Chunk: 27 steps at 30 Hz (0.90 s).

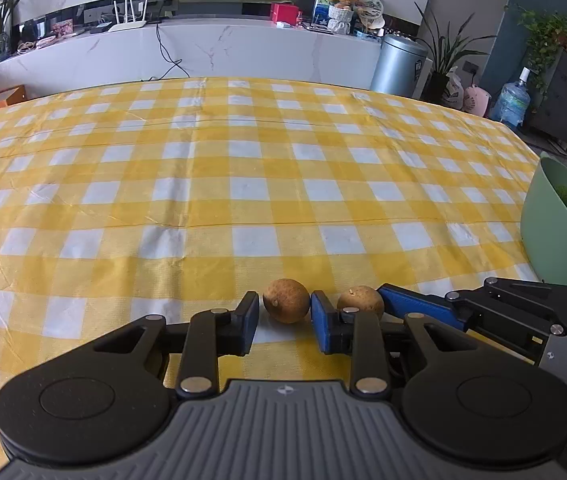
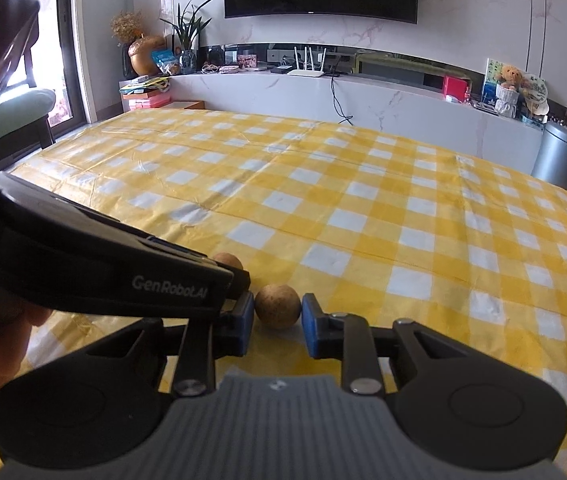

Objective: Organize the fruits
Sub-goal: 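Grasp a brown kiwi with the left tool while the right tool grasps the other kiwi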

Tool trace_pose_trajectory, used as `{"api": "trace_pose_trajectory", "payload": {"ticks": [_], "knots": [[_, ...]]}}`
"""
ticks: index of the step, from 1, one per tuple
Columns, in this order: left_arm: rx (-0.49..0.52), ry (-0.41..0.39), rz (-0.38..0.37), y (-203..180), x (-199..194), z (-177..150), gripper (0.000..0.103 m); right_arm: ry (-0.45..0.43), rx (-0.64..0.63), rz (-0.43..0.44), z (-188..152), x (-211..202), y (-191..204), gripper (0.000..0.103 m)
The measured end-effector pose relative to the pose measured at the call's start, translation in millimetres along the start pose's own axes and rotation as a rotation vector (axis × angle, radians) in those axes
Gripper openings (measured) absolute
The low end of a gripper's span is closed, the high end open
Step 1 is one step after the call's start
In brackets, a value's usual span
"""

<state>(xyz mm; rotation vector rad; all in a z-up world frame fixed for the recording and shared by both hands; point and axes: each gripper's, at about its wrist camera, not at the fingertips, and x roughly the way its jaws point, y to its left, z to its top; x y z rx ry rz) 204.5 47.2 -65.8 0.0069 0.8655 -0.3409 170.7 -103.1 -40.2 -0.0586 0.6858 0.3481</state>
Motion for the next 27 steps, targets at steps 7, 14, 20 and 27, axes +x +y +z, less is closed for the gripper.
{"api": "trace_pose_trajectory", "payload": {"ticks": [7,14,20,27], "knots": [[0.041,-0.015,0.023,-4,-2,-2,0.028,0.002,0.012,0.005,-2,0,0,0.022],[0.055,-0.026,0.042,-9,-7,2,0.028,0.001,0.041,-0.008,-1,-6,-5,0.022],[0.013,-0.030,0.014,-12,-26,8,0.028,-0.010,0.036,-0.020,0,-22,-5,0.022],[0.022,-0.053,0.006,-34,-61,16,0.028,-0.025,0.068,-0.065,7,-62,-20,0.022]]}}
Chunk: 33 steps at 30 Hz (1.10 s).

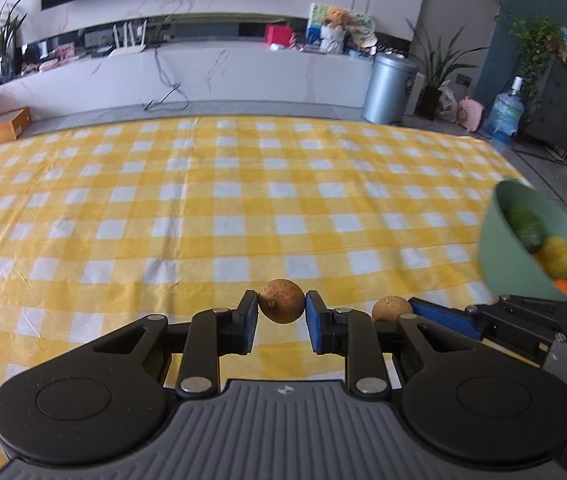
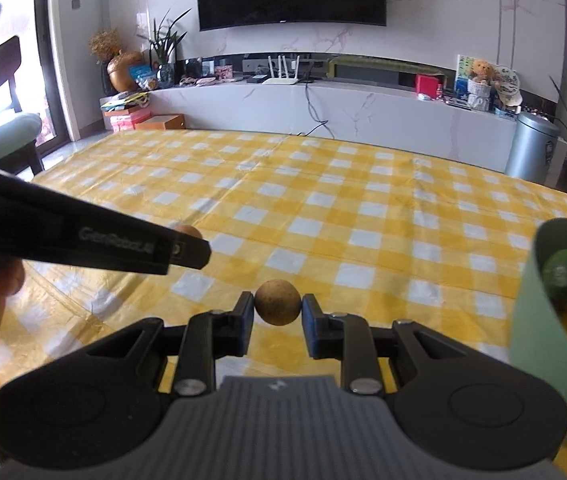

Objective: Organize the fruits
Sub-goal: 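Grasp a brown kiwi with the left tool while the right tool grasps the other kiwi, then carry both kiwis over the green colander with both tools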

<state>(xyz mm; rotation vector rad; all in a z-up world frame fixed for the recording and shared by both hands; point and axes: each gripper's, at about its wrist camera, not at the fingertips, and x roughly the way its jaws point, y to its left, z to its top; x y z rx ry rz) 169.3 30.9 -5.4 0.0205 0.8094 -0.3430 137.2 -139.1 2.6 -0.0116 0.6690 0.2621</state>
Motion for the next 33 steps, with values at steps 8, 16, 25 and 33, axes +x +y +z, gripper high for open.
{"api": "trace_pose_trajectory", "payload": {"ticks": [8,16,25,33], "knots": [[0.058,-0.041,0.013,-43,-39,1,0.028,-0.018,0.031,-0.057,-4,-48,-19,0.022],[0.097,-0.069,-0.036,-92,-67,4,0.028,-0.050,0.070,-0.103,-4,-101,-44,0.022],[0.172,-0.076,-0.096,-153,-70,4,0.028,-0.086,0.099,-0.156,-12,-146,-80,0.022],[0.236,-0.060,-0.191,-199,-52,17,0.028,-0.094,0.122,-0.160,-10,-170,-130,0.022]]}}
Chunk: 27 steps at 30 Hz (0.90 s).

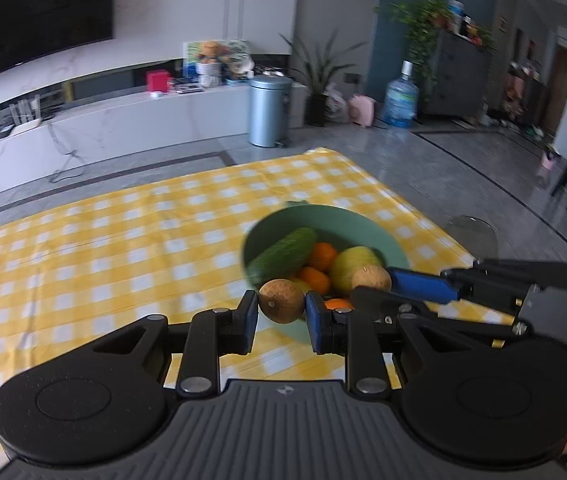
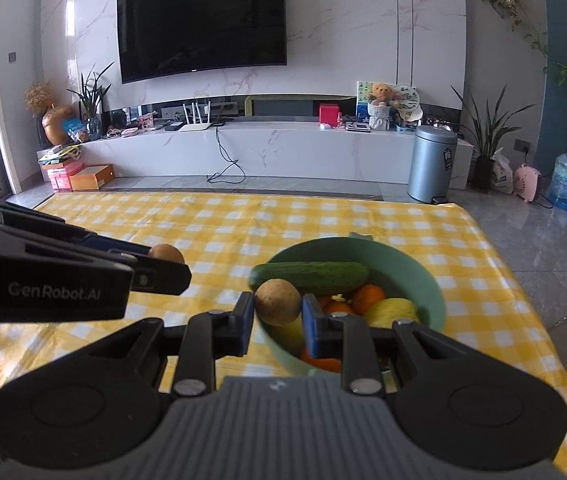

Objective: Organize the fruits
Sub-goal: 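Carry both kiwis over the green colander with both tools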

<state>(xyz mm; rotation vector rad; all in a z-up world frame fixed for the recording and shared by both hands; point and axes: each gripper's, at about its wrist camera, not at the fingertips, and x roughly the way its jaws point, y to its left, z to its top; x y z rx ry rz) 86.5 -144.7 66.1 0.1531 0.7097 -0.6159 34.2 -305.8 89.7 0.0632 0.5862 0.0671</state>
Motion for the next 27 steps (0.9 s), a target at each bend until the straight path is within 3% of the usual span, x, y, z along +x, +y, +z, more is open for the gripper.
{"api": "trace_pose_trajectory", "payload": {"ticks": [12,21,27], "knots": [[0.144,0.086,-0.127,-29,69,17,0.028,0.088,0.009,0.082,14,26,-81,0.022],[0.271,0.203,-0.151,-46,127,20,0.028,0.262,-0.077,0.160,13,76,-115,0.022],[0.294,0.285,-0.189,-43,155,27,0.028,0.397,-0.133,0.219,18,102,-118,0.022]]}}
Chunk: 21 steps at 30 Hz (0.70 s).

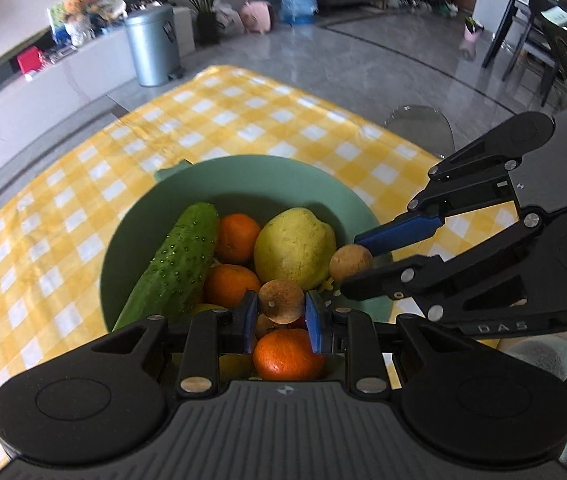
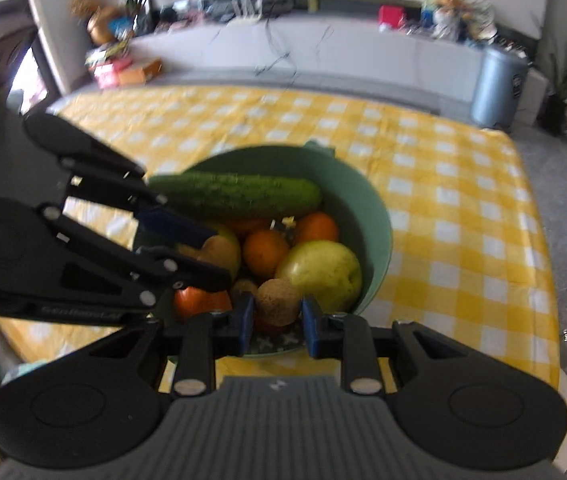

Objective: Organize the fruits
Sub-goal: 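Carry both kiwis over the green colander with both tools, then release the kiwis into the colander by opening both tools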

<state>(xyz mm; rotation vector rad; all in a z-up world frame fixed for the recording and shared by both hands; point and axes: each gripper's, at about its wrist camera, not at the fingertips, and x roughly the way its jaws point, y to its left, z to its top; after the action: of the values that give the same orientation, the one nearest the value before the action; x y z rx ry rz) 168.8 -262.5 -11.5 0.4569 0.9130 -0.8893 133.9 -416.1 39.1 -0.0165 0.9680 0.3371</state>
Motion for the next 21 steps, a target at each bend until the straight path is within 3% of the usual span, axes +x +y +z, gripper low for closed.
{"api": "trace_pose_trajectory", "payload": {"ticks": [7,10,21], "knots": [[-0.002,0.092,-0.052,9,17,13,0.028,0.131,-0.043,0.045,14,19,-4,0.022],[0.017,0.138,-0.040,9,23,18,0.028,0.180,-0.057,0.058,19,25,-6,0.022],[0.017,0.210,-0.061,12,36,18,0.028,0.243,-0.117,0.070,24,35,-4,0.022]]}}
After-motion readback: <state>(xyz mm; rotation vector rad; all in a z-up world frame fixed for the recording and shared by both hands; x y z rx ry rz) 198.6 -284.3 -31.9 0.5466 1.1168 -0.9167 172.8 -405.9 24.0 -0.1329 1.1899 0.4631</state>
